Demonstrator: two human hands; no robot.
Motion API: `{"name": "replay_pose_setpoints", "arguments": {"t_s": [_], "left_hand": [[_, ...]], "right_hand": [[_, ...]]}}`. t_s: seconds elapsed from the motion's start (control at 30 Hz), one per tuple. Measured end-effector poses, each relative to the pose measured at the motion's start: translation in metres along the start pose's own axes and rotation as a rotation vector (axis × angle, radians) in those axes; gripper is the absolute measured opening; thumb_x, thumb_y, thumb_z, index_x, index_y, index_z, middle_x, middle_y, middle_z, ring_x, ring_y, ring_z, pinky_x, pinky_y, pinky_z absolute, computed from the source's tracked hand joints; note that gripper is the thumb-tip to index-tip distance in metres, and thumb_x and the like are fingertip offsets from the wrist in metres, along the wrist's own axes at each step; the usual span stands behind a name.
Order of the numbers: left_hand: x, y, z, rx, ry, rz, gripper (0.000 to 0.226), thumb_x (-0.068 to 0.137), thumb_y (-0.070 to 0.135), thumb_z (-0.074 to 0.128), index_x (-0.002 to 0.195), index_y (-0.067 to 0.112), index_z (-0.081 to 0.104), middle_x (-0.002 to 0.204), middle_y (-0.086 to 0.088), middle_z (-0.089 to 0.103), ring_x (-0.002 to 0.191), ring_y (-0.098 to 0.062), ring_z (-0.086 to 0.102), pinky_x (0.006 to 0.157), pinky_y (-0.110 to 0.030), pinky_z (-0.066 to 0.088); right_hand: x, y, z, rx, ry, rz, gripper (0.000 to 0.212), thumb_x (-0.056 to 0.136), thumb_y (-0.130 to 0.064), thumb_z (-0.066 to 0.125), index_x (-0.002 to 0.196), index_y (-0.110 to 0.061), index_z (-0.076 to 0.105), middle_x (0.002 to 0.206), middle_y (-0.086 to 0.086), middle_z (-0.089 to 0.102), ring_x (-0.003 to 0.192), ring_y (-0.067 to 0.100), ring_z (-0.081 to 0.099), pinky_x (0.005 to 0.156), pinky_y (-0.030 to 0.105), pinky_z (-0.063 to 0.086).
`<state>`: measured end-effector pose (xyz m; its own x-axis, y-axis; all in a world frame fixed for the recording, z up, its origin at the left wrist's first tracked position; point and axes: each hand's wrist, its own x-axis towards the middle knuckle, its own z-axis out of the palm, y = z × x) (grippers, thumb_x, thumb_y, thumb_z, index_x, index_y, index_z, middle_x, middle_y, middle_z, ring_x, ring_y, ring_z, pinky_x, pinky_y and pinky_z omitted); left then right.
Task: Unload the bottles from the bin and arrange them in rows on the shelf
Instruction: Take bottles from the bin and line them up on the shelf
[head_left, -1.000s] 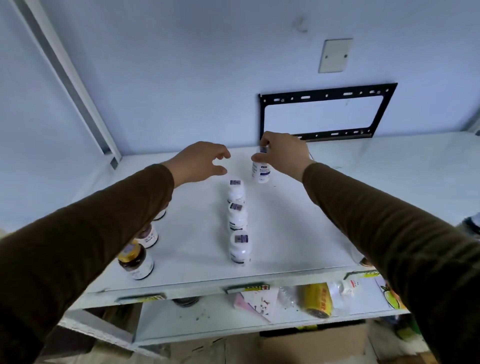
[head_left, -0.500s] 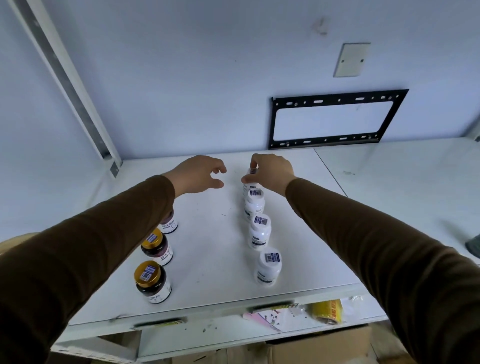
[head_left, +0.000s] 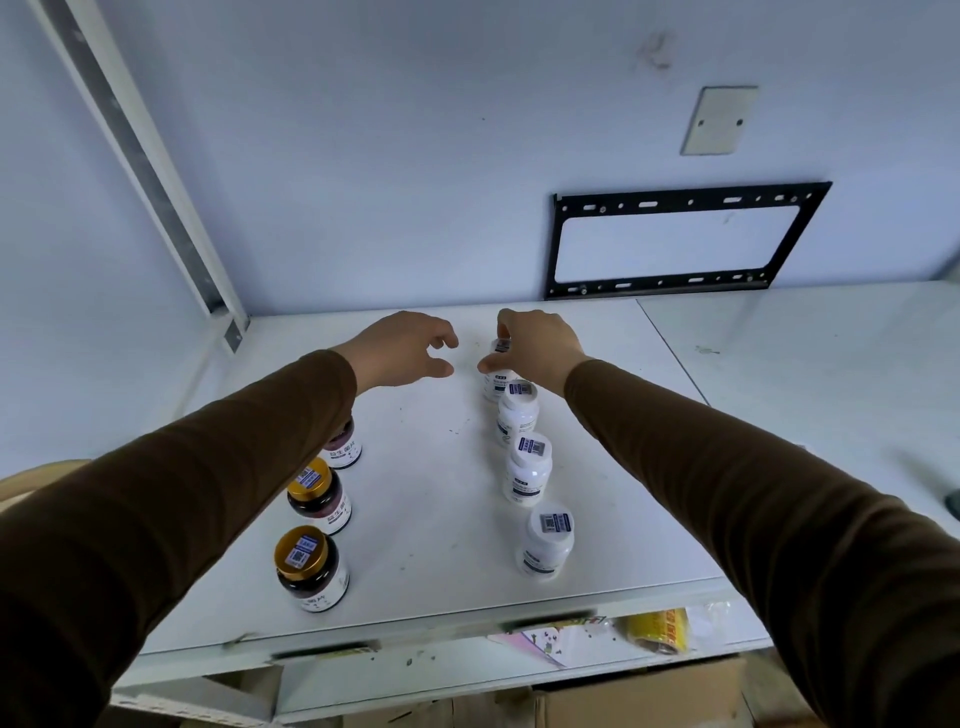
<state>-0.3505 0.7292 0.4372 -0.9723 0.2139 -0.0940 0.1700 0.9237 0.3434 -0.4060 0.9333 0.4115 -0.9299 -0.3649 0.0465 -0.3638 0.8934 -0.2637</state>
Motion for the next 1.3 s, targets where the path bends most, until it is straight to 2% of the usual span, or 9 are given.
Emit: {"name": "replay_pose_setpoints", "arguments": {"t_s": [0.17, 0.33, 0.5, 0.8, 1.03, 1.2, 1.3], "left_hand": [[-0.003, 0.005, -0.001, -0.007, 0.008, 0.009, 0.036, 0.089, 0.037, 0.067, 0.123, 0.027, 0.061, 0.125, 0.004, 0.06, 0.111, -0.017, 0.058, 0.097, -0.035, 0.048], [-0.007, 0.012, 0.0, -0.029, 0.016, 0.012, 0.038, 0.089, 0.037, 0.069, 0.124, 0.026, 0.06, 0.125, 0.002, 0.061, 0.111, -0.018, 0.058, 0.098, -0.035, 0.047], [-0.011, 0.027, 0.001, -0.039, 0.028, 0.034, 0.039, 0.088, 0.036, 0.07, 0.124, 0.025, 0.061, 0.126, 0.001, 0.061, 0.111, -0.018, 0.058, 0.098, -0.035, 0.047], [-0.013, 0.074, -0.007, -0.082, 0.132, 0.137, 0.042, 0.088, 0.036, 0.07, 0.127, 0.022, 0.06, 0.13, 0.002, 0.06, 0.118, -0.019, 0.056, 0.101, -0.039, 0.045], [-0.003, 0.164, 0.003, -0.081, 0.141, 0.31, 0.043, 0.089, 0.034, 0.069, 0.129, 0.023, 0.059, 0.134, 0.002, 0.059, 0.123, -0.016, 0.055, 0.1, -0.029, 0.043], [0.0, 0.27, 0.031, -0.094, 0.139, 0.465, 0.041, 0.089, 0.036, 0.069, 0.128, 0.024, 0.06, 0.133, 0.002, 0.06, 0.122, -0.016, 0.055, 0.103, -0.034, 0.045], [-0.006, 0.343, 0.062, -0.052, 0.12, 0.552, 0.041, 0.09, 0.036, 0.068, 0.128, 0.025, 0.059, 0.133, 0.003, 0.06, 0.12, -0.016, 0.054, 0.094, -0.029, 0.042]], "right_hand": [[-0.005, 0.001, -0.007, 0.06, -0.008, 0.032, 0.058, 0.067, -0.067, 0.072, 0.099, -0.022, 0.055, 0.078, -0.01, 0.055, 0.083, 0.02, 0.055, 0.059, 0.029, 0.035], [-0.018, 0.008, -0.021, 0.074, 0.061, 0.045, 0.055, 0.075, -0.066, 0.068, 0.105, -0.022, 0.056, 0.101, -0.004, 0.063, 0.093, 0.021, 0.058, 0.071, 0.032, 0.043], [-0.04, 0.013, -0.039, 0.047, 0.124, 0.03, 0.054, 0.079, -0.065, 0.066, 0.109, -0.021, 0.058, 0.11, -0.003, 0.062, 0.1, 0.019, 0.056, 0.079, 0.035, 0.048], [-0.103, 0.039, -0.075, 0.001, 0.242, 0.051, 0.049, 0.085, -0.058, 0.064, 0.118, -0.022, 0.061, 0.119, -0.002, 0.063, 0.117, 0.02, 0.051, 0.089, 0.035, 0.047], [-0.189, 0.095, -0.111, -0.061, 0.342, 0.141, 0.05, 0.087, -0.057, 0.061, 0.124, -0.022, 0.059, 0.122, -0.001, 0.063, 0.119, 0.022, 0.049, 0.094, 0.038, 0.046], [-0.268, 0.159, -0.135, -0.097, 0.393, 0.261, 0.052, 0.088, -0.057, 0.06, 0.127, -0.022, 0.058, 0.125, 0.001, 0.063, 0.118, 0.024, 0.05, 0.093, 0.038, 0.046], [-0.329, 0.207, -0.144, -0.103, 0.408, 0.321, 0.052, 0.089, -0.055, 0.061, 0.129, -0.021, 0.058, 0.124, 0.003, 0.063, 0.117, 0.025, 0.05, 0.093, 0.04, 0.046]]}}
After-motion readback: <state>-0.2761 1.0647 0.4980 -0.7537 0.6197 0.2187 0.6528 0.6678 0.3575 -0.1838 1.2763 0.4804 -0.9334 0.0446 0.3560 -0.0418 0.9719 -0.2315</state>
